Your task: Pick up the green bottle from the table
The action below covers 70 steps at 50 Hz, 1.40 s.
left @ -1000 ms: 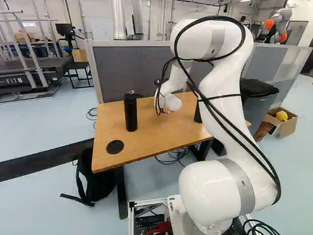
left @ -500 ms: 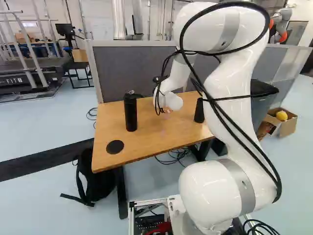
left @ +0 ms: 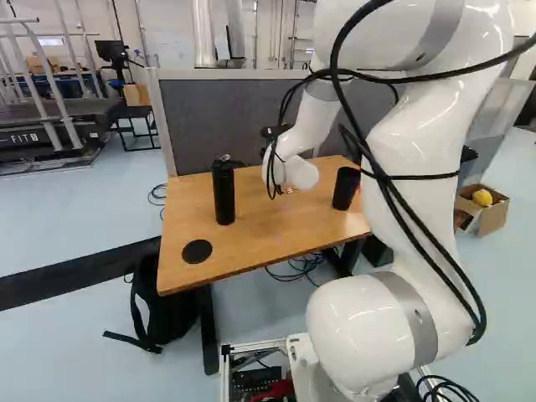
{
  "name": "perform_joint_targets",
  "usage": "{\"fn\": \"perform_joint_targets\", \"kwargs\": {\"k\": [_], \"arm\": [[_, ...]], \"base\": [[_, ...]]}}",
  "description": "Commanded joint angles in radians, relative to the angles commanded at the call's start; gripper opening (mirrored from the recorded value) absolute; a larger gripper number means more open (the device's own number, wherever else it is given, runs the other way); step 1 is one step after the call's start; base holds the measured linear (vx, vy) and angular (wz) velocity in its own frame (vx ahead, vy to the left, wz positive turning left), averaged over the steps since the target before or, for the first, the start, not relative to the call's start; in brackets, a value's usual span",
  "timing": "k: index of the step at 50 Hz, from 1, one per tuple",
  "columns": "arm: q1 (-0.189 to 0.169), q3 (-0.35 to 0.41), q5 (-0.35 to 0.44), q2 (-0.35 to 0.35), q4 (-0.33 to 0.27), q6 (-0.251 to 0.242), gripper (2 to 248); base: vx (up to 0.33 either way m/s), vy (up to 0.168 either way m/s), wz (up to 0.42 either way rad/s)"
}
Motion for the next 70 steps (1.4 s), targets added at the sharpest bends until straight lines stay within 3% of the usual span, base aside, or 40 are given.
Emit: {"fn": "perform_joint_targets", "kwargs": {"k": [29,70], "arm": [[0.006,0.155,0.0,0.193,0.0,0.0,109],[-0.006,0.239,-0.033,0.276,0.008,0.0,109]], "base": [[0.0,0.0,0.0],[0.0,0.0,0.0]]}}
